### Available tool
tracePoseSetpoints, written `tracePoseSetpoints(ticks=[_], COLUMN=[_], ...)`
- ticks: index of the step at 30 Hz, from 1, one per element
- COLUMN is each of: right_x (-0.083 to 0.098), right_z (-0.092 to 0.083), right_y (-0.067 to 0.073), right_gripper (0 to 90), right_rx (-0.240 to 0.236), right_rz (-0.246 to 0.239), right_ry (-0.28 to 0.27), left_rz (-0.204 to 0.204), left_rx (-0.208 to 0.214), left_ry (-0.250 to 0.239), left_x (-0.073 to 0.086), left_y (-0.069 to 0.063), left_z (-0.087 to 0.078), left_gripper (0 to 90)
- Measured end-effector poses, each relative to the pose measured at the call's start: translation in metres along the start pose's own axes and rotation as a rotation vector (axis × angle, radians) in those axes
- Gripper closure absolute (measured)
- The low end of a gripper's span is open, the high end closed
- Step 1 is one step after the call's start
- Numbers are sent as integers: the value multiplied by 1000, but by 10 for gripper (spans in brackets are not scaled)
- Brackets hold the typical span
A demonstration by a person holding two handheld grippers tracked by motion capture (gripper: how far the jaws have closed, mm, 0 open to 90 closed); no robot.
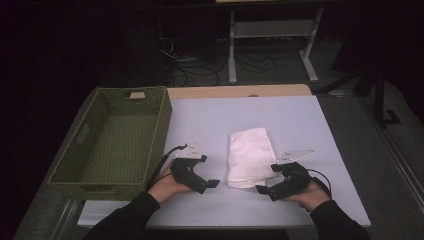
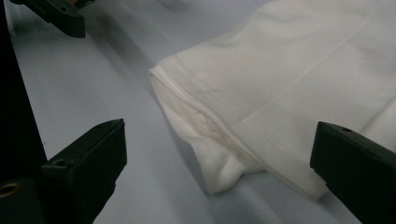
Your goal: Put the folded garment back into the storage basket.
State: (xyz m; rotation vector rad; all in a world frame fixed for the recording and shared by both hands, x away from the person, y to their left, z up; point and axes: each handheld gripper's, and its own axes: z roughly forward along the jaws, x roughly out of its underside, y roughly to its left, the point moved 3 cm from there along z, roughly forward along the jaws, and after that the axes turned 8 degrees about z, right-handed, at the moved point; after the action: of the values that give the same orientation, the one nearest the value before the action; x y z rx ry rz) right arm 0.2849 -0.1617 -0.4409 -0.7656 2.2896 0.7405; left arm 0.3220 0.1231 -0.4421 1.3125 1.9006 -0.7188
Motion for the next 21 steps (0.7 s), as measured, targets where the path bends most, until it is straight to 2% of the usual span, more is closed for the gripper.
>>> tracePoseSetpoints(ticks=[6, 21], right_x=[1, 7], right_z=[0, 6], right_y=[4, 9], right_gripper=[113, 281], right_rx=[-7, -25], right_rz=[7, 5], right_ry=[-4, 47], left_rz=[1, 2], left_rx=[2, 6], left_ry=[0, -2], left_x=[0, 0], left_y=[0, -1], left_z=[0, 0], left_gripper=[0, 0])
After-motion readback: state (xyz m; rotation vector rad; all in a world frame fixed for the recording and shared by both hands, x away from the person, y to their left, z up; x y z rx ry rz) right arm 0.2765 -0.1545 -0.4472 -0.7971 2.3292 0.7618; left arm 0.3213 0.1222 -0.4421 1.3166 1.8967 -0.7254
